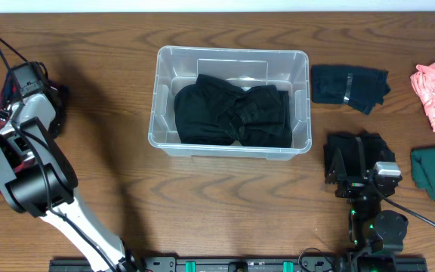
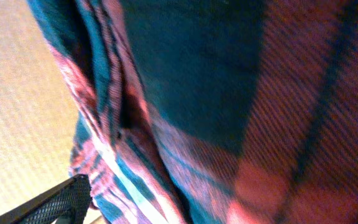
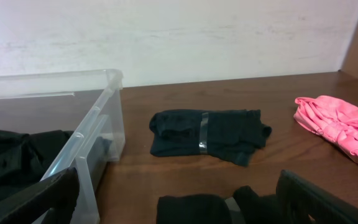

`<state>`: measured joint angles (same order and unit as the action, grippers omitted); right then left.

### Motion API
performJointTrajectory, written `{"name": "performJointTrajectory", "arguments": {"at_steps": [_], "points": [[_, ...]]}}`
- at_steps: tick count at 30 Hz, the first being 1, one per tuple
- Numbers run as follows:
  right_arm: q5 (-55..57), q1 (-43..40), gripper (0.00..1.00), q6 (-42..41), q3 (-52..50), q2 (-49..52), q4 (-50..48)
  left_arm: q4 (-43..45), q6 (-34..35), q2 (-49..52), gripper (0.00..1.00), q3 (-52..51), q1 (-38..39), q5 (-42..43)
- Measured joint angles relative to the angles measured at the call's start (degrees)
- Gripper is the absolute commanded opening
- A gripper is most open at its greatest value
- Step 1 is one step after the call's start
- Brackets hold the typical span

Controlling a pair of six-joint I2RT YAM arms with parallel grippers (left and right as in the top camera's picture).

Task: Pack container
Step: 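Move the left gripper back to the red plaid shirt and grasp it, then lift the red plaid shirt with the left gripper and lower it into the bin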

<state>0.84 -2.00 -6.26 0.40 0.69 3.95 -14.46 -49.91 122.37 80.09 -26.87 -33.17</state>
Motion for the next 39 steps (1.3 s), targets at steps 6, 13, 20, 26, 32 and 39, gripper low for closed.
{"name": "performJointTrajectory", "arguments": {"at_steps": [6, 13, 20, 26, 32, 39], "points": [[0.02, 0.0, 0.99, 0.0, 0.0, 0.0, 0.02, 6.82, 0.48, 2.49, 0.1, -0.28, -0.02, -0.94], [0.02, 0.0, 0.99, 0.0, 0.0, 0.0, 0.0, 13.29, 3.89, 2.69, 0.06, -0.46, 1.55, -7.69], [0.02, 0.0, 0.99, 0.0, 0.0, 0.0, 0.0, 14.8, 10.62, 2.21, 0.06, -0.52, 7.04, -13.49], [0.02, 0.0, 0.99, 0.0, 0.0, 0.0, 0.0, 14.25, 15.08, -6.19, 0.06, -1.11, 12.76, -13.9], [0.02, 0.0, 0.99, 0.0, 0.0, 0.0, 0.0, 14.6, 17.18, -22.6, 0.06, -1.09, 18.99, -13.35], [0.02, 0.0, 0.99, 0.0, 0.0, 0.0, 0.0, 8.2, 15.72, -37.75, 0.06, -1.05, 30.05, -7.93]]}}
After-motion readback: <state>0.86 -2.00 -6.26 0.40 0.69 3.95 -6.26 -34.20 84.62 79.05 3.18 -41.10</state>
